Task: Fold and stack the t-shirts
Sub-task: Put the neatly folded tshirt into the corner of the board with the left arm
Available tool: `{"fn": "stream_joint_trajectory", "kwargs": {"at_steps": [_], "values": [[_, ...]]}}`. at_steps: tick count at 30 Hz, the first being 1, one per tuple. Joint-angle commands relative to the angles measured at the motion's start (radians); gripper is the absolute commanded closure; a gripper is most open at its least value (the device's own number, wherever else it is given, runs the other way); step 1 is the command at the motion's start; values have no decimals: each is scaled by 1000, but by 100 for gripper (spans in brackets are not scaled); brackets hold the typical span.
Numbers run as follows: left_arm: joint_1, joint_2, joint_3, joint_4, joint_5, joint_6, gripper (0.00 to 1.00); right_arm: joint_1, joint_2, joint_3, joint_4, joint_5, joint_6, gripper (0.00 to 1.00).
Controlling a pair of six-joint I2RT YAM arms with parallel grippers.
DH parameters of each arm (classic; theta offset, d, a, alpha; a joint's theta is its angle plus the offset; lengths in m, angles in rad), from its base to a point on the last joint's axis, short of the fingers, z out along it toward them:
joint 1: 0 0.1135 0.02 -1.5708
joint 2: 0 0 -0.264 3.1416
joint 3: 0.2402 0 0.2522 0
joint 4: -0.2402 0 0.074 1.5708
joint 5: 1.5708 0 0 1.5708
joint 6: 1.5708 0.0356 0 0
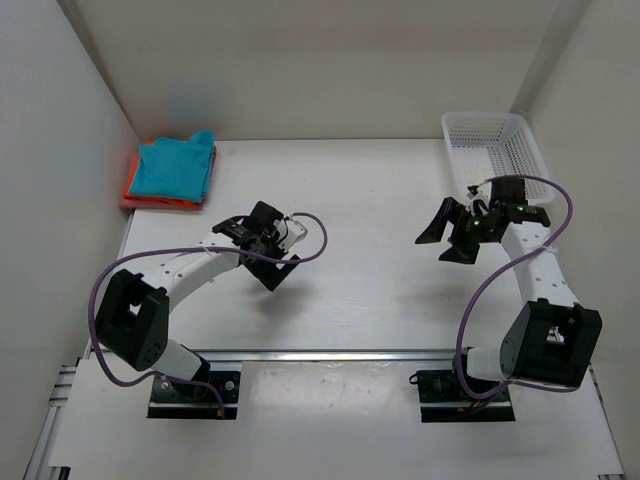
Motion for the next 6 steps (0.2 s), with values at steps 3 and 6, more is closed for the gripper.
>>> {"fn": "stream_joint_trajectory", "kwargs": {"at_steps": [3, 6], "values": [[3, -36, -10, 17, 16, -2, 1, -2, -26, -12, 25, -19, -8, 10], [9, -40, -10, 15, 14, 3, 1, -2, -40, -18, 23, -2, -13, 9]]}}
